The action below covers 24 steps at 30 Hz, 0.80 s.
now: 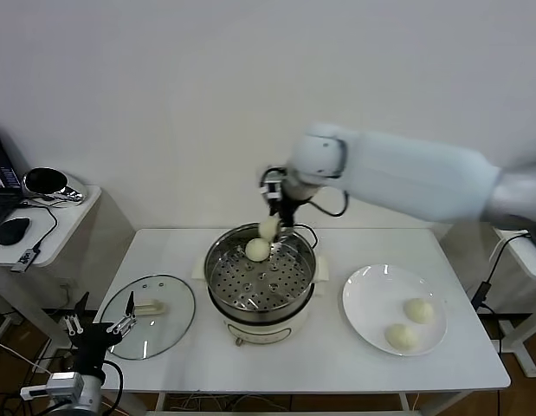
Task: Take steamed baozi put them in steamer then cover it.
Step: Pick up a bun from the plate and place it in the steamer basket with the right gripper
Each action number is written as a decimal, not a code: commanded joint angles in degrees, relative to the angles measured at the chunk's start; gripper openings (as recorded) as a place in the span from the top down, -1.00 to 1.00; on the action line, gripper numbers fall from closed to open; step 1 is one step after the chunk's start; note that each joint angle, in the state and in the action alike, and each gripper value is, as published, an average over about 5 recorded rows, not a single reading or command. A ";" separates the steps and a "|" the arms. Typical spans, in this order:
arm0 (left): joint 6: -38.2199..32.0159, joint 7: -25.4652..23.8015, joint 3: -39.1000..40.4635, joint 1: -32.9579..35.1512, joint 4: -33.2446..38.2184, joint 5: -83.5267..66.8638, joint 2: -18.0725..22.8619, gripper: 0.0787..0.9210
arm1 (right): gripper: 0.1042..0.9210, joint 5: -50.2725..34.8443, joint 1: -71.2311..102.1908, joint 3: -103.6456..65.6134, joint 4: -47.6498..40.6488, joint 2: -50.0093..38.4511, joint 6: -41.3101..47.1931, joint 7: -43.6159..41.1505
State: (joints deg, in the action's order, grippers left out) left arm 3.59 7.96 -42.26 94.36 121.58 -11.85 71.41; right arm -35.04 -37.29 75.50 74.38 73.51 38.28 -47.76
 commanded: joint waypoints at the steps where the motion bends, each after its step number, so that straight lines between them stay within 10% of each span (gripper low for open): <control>1: -0.06 0.01 -0.22 0.27 0.35 0.00 0.48 -0.77 | -0.30 -3.17 4.92 1.34 -6.65 11.19 3.34 2.51; 24: -0.16 -0.06 -0.35 0.33 0.37 -0.02 0.32 -0.77 | -0.49 0.81 10.08 -0.67 -12.84 12.18 3.03 1.77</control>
State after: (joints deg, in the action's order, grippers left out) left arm 3.41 7.93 -42.59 94.55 121.80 -11.87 71.79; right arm -34.54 -27.79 75.29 62.67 85.50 41.02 -45.49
